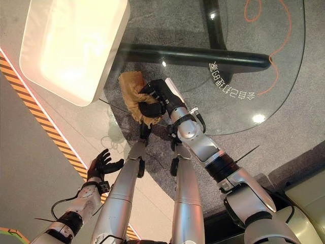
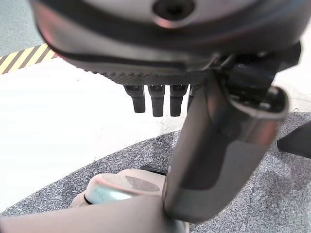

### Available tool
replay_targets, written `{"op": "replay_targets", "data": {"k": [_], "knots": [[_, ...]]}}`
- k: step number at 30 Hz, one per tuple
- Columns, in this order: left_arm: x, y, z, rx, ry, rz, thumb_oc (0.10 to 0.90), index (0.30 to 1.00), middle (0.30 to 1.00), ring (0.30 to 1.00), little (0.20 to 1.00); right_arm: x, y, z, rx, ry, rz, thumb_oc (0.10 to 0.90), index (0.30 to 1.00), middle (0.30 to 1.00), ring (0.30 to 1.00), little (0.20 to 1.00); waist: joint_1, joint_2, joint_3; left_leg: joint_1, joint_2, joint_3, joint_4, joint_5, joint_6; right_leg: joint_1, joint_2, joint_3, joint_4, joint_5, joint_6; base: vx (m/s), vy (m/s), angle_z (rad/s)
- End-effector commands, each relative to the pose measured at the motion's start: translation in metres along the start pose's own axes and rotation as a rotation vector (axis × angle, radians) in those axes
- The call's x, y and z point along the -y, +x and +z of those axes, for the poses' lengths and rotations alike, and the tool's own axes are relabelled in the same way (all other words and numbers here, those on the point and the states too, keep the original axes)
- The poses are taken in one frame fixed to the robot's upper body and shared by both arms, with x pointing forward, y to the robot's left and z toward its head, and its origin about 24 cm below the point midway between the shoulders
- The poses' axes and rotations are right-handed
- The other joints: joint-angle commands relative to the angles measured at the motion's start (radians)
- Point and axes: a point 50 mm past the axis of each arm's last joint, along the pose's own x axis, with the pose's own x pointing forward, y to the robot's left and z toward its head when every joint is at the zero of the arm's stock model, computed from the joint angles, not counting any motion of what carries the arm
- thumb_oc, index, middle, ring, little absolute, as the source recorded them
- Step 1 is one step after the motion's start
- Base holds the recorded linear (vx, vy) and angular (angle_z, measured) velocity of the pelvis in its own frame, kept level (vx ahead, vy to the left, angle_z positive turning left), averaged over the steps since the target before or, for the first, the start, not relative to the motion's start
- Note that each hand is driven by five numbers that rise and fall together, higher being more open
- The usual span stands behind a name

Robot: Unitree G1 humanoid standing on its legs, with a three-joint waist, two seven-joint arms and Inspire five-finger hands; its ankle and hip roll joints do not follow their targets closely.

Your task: Wipe the table with a cloth and put it in the basket.

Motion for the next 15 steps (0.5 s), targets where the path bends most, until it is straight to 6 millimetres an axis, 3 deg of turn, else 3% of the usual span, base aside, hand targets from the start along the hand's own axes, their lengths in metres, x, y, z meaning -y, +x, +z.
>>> {"op": "replay_targets", "data": {"k": [1, 7, 15], "knots": [[-0.006, -0.019, -0.037, -0.087, 0.003, 0.032, 0.800, 0.900, 0.900, 0.900, 0.900, 0.013, -0.008, 0.042, 0.241, 0.129, -0.103, 0.100, 0.300, 0.300, 0.300, 0.200, -0.005, 0.032, -0.022, 0.013, -0.035, 0.051, 0.087, -0.111, 0.055, 0.017, 0.037, 0.005, -0.117, 0.084, 0.041, 0.00, 0.000, 0.00], [-0.009, -0.021, -0.038, -0.072, -0.021, 0.042, 0.800, 0.900, 0.900, 0.900, 0.900, 0.030, -0.011, 0.041, 0.249, 0.172, -0.196, 0.100, 0.300, 0.300, 0.300, 0.200, -0.013, 0.029, -0.022, 0.024, -0.034, 0.051, 0.083, -0.113, 0.058, 0.023, 0.041, 0.009, -0.117, 0.090, 0.041, 0.00, 0.000, 0.00], [-0.011, -0.025, -0.020, 0.069, -0.213, 0.032, 0.800, 0.900, 0.900, 0.900, 0.900, 0.039, -0.018, 0.034, 0.237, 0.184, -0.217, 0.100, 0.300, 0.300, 0.300, 0.200, -0.009, 0.037, -0.022, 0.074, -0.036, 0.047, 0.061, -0.111, 0.059, 0.070, 0.039, 0.003, -0.126, 0.082, 0.040, 0.00, 0.000, 0.00]]}}
